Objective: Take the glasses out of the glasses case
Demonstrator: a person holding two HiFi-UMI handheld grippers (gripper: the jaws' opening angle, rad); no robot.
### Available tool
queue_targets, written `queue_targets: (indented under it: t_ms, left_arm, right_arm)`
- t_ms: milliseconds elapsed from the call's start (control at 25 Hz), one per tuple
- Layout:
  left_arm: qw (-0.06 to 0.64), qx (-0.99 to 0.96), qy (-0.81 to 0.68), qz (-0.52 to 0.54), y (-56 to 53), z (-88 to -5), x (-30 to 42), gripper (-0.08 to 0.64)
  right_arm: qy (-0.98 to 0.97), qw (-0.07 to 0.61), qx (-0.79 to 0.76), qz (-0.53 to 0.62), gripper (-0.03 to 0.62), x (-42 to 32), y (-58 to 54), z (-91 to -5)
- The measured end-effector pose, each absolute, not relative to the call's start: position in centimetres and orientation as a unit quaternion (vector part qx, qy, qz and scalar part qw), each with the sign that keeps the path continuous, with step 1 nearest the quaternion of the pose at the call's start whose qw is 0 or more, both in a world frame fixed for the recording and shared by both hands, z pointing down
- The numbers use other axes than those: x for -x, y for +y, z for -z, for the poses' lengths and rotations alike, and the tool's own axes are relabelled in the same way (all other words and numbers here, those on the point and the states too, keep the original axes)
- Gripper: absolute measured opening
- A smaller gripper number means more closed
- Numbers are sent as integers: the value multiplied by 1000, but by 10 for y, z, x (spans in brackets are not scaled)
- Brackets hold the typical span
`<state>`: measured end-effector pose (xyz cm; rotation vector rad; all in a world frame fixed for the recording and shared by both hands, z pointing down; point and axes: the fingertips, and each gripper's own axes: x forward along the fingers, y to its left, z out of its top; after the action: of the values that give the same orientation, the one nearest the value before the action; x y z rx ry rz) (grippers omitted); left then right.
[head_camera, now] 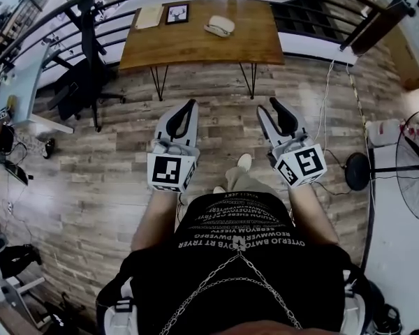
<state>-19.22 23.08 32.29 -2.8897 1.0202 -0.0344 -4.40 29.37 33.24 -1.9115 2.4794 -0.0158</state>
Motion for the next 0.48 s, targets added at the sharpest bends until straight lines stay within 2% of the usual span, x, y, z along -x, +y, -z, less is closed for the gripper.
queue_targets:
  t_ms: [480]
  left_arm:
    - [18, 942, 333, 27, 184, -338, 155, 28]
  right_arm:
    - [798, 2, 602, 16, 129, 11, 238, -338]
